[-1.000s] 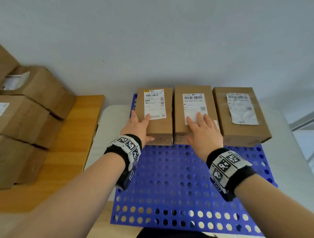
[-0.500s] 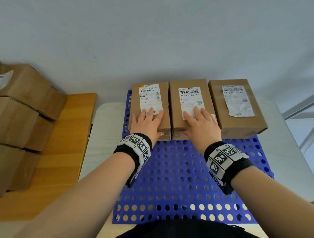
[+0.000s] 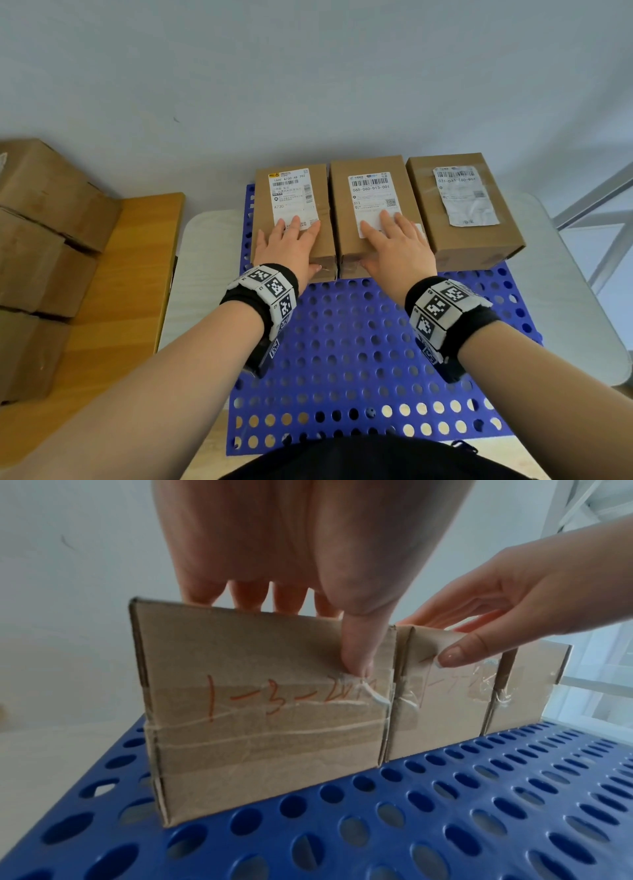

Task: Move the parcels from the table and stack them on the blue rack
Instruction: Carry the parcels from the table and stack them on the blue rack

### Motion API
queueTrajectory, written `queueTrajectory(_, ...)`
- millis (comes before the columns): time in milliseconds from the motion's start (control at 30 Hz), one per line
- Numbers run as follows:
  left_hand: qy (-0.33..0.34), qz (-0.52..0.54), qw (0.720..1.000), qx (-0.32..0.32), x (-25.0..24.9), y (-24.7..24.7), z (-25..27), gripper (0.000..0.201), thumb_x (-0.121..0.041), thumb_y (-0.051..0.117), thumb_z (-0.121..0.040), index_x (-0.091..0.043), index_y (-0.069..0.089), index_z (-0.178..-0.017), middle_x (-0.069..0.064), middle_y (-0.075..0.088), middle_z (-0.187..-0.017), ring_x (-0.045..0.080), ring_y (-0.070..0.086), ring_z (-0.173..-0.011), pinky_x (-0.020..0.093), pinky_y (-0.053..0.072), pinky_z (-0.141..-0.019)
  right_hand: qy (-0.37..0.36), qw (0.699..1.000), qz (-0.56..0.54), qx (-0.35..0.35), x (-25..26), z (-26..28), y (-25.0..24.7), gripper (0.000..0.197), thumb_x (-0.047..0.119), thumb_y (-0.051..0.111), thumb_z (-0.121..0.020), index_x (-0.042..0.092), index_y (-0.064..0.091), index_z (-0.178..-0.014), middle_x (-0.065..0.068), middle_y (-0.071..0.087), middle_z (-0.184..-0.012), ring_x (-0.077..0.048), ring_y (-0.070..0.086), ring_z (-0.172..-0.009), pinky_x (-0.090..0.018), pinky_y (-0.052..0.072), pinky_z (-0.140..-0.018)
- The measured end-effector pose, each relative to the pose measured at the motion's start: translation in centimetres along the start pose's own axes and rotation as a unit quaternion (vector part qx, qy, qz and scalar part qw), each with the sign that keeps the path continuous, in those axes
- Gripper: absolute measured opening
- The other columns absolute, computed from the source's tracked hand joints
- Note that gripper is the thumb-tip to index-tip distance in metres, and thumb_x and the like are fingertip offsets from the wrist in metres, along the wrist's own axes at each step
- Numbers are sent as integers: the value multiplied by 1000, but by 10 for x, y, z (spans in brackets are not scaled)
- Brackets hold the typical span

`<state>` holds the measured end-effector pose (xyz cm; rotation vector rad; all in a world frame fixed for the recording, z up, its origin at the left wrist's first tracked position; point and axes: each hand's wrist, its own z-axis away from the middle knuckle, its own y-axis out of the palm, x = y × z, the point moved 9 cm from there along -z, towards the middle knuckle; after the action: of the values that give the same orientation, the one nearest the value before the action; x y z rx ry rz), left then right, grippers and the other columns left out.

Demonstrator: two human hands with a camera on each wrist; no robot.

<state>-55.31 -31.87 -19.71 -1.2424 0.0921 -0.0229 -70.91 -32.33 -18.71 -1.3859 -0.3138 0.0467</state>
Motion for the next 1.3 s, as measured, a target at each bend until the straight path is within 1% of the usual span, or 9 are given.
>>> queueTrajectory(167, 21, 8, 999, -30, -20, -15, 1, 93, -54, 59, -82, -21, 3, -149, 10, 4, -157, 29, 5, -144, 47, 6, -117, 48, 998, -36, -18, -20, 5, -15, 81, 40, 62, -84, 26, 15, -149, -12, -3, -158, -29, -5, -145, -41, -3, -118)
queueTrajectory(233, 58, 13, 997, -45, -39, -19, 1, 95, -51, 60, -83, -20, 1, -150, 9, 1, -157, 27, 3, -145, 44, 6, -118, 82, 996, -11, -20, -35, 9, -16, 84, 38, 63, -83, 26, 12, -149, -15, -6, -157, -32, -10, -144, -43, -6, -117)
queueTrajectory(333, 89, 18, 995, -30, -59, -13, 0, 90, -45, 57, -87, -14, 1, -150, 10, 1, -157, 24, 2, -145, 37, 8, -118, 117, 993, -23, 0, -53, 15, -10, 81, 40, 59, -85, 25, 10, -149, -19, -5, -156, -34, -11, -144, -45, -6, -117)
queueTrajectory(467, 80, 26, 996, -25, -63, -6, -2, 81, -39, 52, -92, -11, 1, -149, 11, 0, -157, 22, 2, -145, 32, 9, -116, 110, 993, -36, -7, -57, 16, -5, 77, 41, 52, -89, 24, 9, -150, -18, -3, -157, -33, -9, -144, -43, -6, -117)
queueTrajectory(700, 85, 47, 995, -30, -61, -7, -3, 73, -34, 46, -95, -12, 3, -149, 10, 2, -157, 21, 3, -145, 29, 10, -115, 104, 994, -34, -15, -57, 16, -5, 76, 42, 51, -90, 22, 10, -150, -19, -2, -156, -34, -7, -145, -43, -5, -117)
queueTrajectory(867, 86, 64, 993, -41, -58, -10, -2, 69, -32, 47, -96, -15, 7, -150, 7, 5, -158, 19, 8, -145, 29, 15, -114, 101, 994, -31, -16, -56, 16, -6, 74, 42, 50, -91, 21, 10, -150, -20, -2, -156, -34, -7, -145, -44, -5, -117)
queueTrajectory(1067, 83, 63, 994, -32, -56, -10, -1, 73, -31, 50, -94, -16, 6, -150, 7, 4, -158, 20, 8, -145, 30, 16, -114, 102, 994, -19, -13, -55, 16, -7, 75, 42, 51, -90, 21, 11, -150, -20, 0, -156, -35, -5, -144, -45, -3, -117)
queueTrajectory(1167, 80, 64, 995, -13, -57, -10, -2, 76, -32, 53, -93, -13, 6, -150, 9, 3, -157, 22, 6, -145, 30, 12, -115, 105, 994, -20, -9, -55, 16, -8, 75, 40, 51, -90, 21, 11, -150, -20, 1, -156, -35, -5, -144, -46, -4, -116)
queueTrajectory(1300, 69, 77, 994, -17, -60, -15, -1, 76, -36, 54, -92, -10, 11, -149, 11, 5, -157, 23, 7, -144, 31, 11, -116, 107, 993, -47, 5, -57, 16, -9, 74, 37, 51, -89, 23, 12, -151, -19, 0, -156, -34, -7, -144, -45, -5, -116)
